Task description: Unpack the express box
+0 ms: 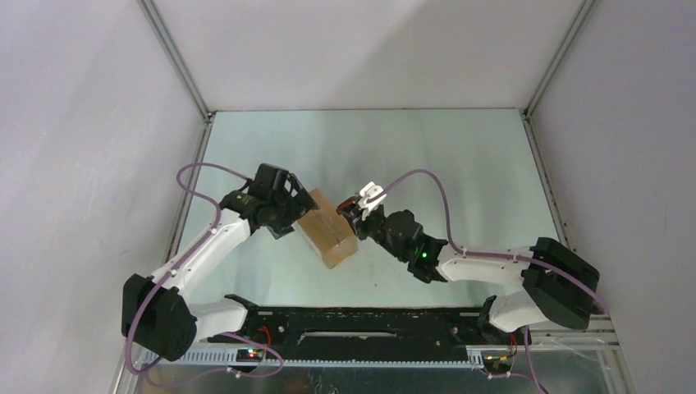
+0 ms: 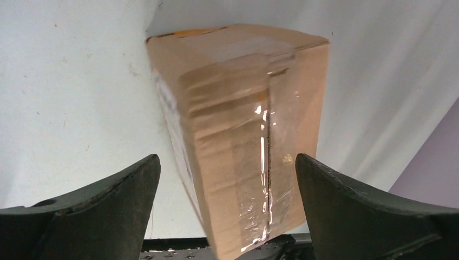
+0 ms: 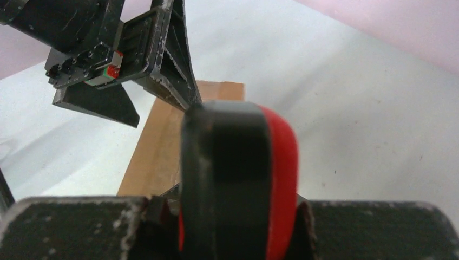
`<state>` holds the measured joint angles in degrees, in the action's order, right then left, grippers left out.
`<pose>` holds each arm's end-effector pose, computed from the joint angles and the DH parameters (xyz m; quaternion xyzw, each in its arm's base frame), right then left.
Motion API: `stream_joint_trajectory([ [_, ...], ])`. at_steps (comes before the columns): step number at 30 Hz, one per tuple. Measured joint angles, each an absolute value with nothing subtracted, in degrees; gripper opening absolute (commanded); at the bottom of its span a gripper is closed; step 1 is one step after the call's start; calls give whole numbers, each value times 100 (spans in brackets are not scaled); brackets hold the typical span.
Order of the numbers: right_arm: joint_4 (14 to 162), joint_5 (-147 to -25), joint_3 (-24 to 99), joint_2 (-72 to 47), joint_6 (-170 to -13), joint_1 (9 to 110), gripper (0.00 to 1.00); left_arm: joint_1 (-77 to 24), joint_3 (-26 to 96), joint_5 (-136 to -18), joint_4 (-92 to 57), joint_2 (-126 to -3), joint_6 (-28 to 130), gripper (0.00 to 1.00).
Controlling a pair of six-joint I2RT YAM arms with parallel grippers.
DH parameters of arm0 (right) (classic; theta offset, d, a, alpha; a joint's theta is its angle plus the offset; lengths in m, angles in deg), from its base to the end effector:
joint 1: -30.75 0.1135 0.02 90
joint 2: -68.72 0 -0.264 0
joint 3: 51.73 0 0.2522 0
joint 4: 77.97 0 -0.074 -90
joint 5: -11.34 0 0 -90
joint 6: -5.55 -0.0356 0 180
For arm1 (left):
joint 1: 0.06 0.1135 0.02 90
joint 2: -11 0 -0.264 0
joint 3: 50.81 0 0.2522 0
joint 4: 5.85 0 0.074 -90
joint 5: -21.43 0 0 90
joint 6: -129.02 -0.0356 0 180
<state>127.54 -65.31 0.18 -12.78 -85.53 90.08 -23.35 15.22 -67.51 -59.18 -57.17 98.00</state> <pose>0.1645 0.2613 0.2423 -0.2846 0.6735 0.2670 0.6278 0.2170 -0.0927 0.2589 -0.2952 0.9081 -0.1886 0.2293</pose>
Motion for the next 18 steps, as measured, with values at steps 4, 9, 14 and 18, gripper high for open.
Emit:
stream_joint_trajectory([
  [4,12520,-6116,-69,-1140,-8813,9192,0,-2263,1511,-6756,-5922,-5714,9741,93],
  [9,12076,-5574,-78,-1055,-9017,9229,0,-2258,1365,-6756,-5960,-5592,9741,91],
  [14,11396,-5176,-37,-519,-9288,9282,0,-2278,1310,-6773,-6006,-5524,9686,91],
  [18,10992,-4920,228,-227,-9451,9638,0,-2359,1310,-6872,-6003,-5607,9597,89],
])
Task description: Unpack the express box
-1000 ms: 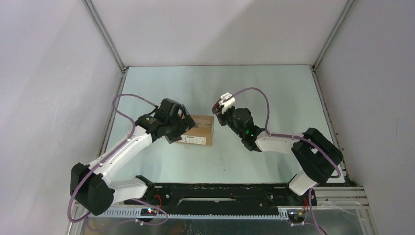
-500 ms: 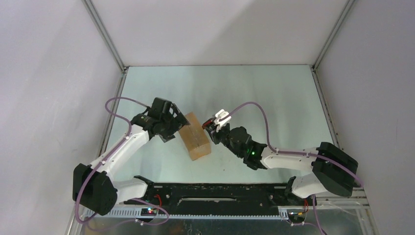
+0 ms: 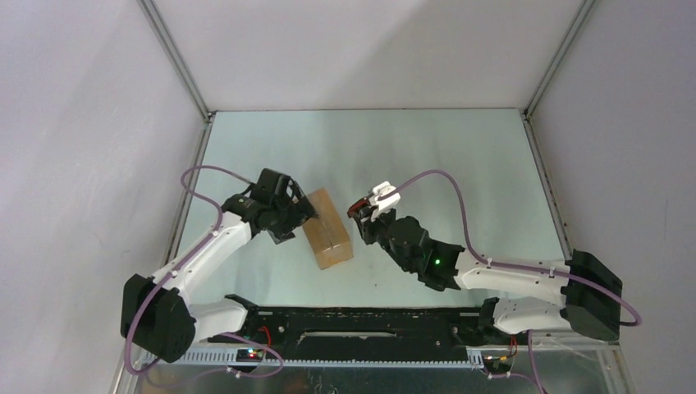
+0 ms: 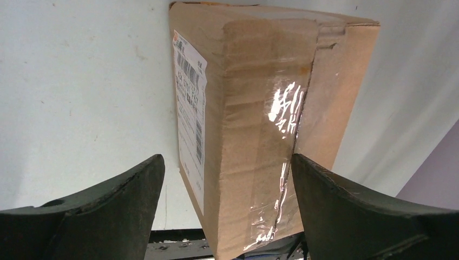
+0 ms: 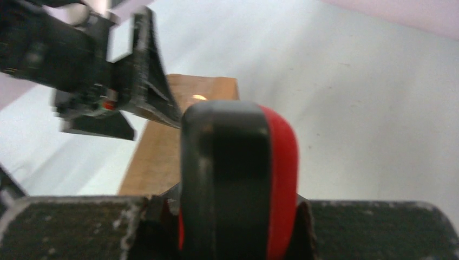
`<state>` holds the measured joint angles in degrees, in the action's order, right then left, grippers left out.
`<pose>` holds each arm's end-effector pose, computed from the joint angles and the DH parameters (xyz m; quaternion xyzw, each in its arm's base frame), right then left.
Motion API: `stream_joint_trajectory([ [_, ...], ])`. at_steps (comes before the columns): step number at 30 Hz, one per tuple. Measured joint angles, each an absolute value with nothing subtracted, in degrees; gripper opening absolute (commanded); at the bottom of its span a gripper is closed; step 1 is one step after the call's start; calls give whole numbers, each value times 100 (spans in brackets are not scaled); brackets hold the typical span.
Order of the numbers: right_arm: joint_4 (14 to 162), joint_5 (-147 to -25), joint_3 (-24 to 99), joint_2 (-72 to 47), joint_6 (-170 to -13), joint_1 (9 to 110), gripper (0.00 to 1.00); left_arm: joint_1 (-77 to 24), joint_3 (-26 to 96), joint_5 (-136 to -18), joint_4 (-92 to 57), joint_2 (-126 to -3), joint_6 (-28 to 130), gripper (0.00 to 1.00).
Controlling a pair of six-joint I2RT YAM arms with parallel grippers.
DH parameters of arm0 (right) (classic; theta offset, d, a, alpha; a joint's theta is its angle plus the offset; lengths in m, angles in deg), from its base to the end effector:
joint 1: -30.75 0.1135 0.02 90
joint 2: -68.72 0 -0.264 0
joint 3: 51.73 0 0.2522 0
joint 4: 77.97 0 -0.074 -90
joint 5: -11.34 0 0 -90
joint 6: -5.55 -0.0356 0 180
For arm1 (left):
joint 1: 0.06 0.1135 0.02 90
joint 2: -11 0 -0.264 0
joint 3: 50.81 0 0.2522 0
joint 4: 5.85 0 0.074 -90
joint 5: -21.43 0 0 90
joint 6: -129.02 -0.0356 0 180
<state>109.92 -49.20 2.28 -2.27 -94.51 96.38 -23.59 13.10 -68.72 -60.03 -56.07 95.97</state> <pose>0.1310 0.2468 0.2729 -0.1971 0.7280 0.2322 0.6142 0.2091 -0.0912 0.2505 -0.2756 0.9192 -0.1826 0.2138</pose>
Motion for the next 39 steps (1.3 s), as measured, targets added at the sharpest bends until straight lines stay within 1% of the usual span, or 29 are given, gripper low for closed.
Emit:
stream_joint_trajectory([
  [5,10601,-4872,470,-168,-9729,9979,0,-2459,1310,-6902,-5850,-5802,9599,84],
  [8,10386,-4853,610,-207,-9882,10125,0,-2492,1310,-6896,-5787,-5824,9627,78],
  [13,10229,-4842,881,-513,-10072,10307,0,-2569,1310,-6867,-5706,-5839,9776,71],
  [25,9827,-4660,1148,-1149,-10442,10431,0,-2617,1284,-6821,-5654,-5835,9949,70],
  [39,10504,-4206,1310,-1608,-10179,10525,0,-2619,1142,-6762,-5536,-5723,10010,69],
])
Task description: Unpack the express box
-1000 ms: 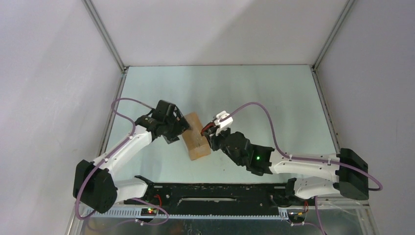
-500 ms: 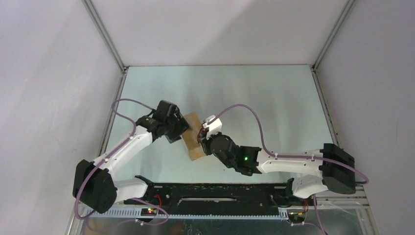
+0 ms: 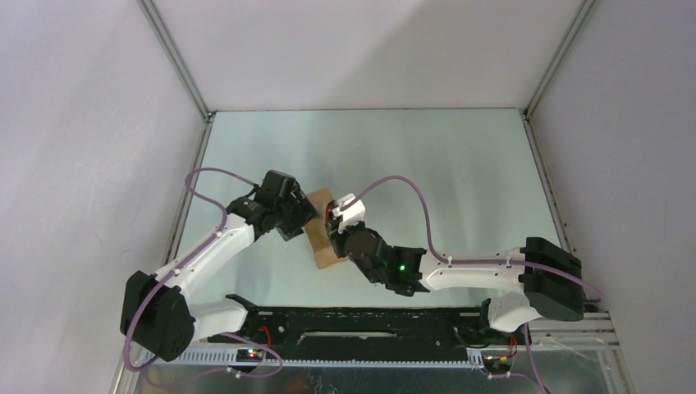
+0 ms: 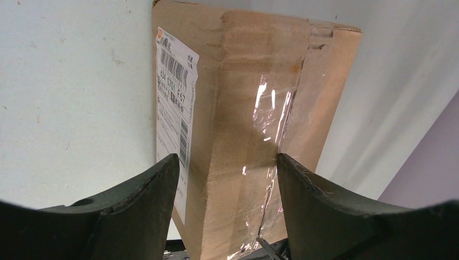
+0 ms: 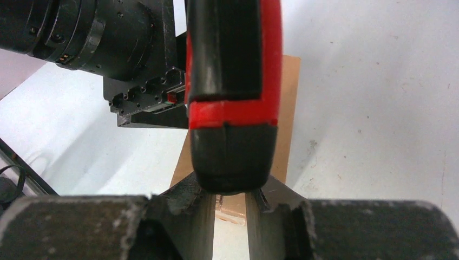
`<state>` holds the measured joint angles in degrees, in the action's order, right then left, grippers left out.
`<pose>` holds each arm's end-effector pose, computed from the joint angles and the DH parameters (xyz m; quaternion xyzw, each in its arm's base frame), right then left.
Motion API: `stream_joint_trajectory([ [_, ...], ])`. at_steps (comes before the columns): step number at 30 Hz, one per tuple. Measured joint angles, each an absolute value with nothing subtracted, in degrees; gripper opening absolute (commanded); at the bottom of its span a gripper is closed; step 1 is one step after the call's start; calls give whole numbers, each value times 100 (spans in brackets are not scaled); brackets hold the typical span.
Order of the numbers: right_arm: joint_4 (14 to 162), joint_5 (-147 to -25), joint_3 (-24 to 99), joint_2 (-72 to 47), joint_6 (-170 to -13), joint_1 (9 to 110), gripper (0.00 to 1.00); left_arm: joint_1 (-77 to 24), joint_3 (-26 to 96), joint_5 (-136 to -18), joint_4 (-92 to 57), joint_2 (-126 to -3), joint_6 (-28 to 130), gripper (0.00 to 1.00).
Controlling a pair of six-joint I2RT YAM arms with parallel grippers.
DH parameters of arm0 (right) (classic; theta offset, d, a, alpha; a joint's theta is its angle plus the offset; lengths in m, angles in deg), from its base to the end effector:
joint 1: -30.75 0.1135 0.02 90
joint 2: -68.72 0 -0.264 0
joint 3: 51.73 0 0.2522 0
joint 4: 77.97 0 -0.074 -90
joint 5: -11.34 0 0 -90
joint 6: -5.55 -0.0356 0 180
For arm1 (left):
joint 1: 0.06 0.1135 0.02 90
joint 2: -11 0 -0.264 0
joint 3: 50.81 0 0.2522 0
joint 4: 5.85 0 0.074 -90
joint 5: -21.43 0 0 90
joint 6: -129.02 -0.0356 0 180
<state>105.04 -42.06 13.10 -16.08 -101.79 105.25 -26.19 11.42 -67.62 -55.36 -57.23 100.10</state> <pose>0.1090 0.3135 0.2604 -0.2009 0.7594 0.2303 0.5743 0.2112 -0.1030 0.2420 -0.2891 0.9102 -0.1987 0.2201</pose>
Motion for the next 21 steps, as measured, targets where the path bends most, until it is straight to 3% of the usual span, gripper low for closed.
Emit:
stream_joint_trajectory([
  [21,11079,-3862,1347,-1789,-9924,10591,0,-2630,1104,-6773,-5494,-5649,10047,71],
])
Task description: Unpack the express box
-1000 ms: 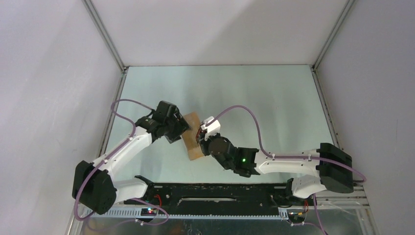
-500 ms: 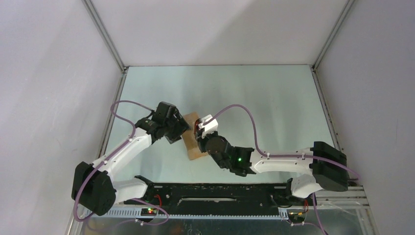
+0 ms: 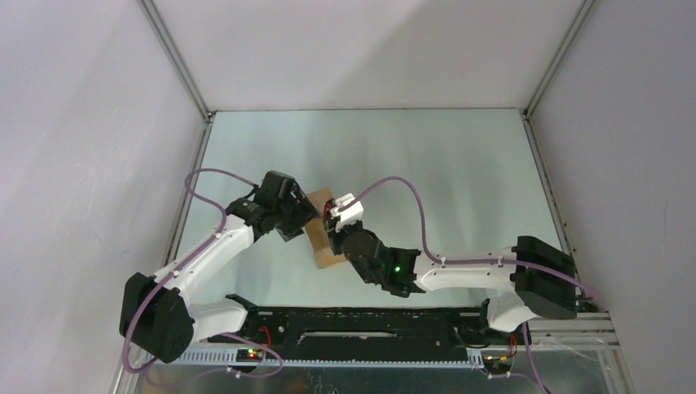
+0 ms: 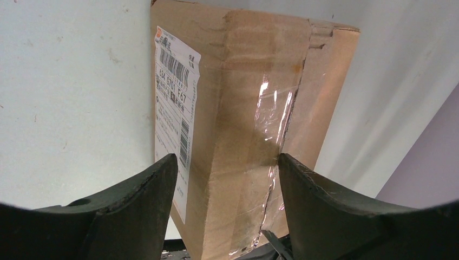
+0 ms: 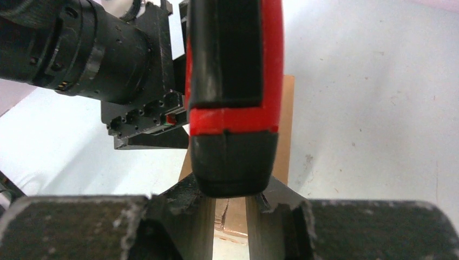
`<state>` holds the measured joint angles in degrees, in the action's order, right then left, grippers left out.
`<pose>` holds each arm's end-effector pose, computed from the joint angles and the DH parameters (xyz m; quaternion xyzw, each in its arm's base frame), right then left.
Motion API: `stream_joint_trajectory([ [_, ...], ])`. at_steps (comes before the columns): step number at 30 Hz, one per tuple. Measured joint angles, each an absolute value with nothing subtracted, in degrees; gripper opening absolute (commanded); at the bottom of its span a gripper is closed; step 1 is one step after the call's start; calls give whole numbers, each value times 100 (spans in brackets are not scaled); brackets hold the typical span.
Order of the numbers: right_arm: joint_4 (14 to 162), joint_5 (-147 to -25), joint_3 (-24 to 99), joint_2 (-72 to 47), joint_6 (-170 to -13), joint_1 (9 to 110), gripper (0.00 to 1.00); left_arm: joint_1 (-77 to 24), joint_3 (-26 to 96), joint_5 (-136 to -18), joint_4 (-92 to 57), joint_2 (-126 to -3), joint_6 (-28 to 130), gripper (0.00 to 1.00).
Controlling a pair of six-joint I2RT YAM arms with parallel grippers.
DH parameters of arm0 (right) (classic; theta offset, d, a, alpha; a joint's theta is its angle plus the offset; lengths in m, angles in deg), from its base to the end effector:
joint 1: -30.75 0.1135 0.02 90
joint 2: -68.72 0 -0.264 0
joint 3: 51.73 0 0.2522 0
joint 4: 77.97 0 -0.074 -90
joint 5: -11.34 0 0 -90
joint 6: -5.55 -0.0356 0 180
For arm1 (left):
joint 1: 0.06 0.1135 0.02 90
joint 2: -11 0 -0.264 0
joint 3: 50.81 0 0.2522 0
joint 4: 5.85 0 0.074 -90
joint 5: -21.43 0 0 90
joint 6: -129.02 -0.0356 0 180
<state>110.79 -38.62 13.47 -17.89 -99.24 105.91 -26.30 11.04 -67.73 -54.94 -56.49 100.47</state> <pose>0.1087 0.3208 0.2628 -0.1839 0.7416 0.2259 0.6043 0.2094 -0.1026 0.2431 -0.2903 0.9077 -0.2048 0.2233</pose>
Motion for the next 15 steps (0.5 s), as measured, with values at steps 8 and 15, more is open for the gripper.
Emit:
stream_joint_trajectory([
  [8,11110,-3570,1347,-1936,-9948,10613,0,-2630,1104,-6773,-5483,-5649,10049,70],
  [15,11156,-3504,1347,-1938,-9928,10650,0,-2630,1104,-6773,-5485,-5649,10049,70],
])
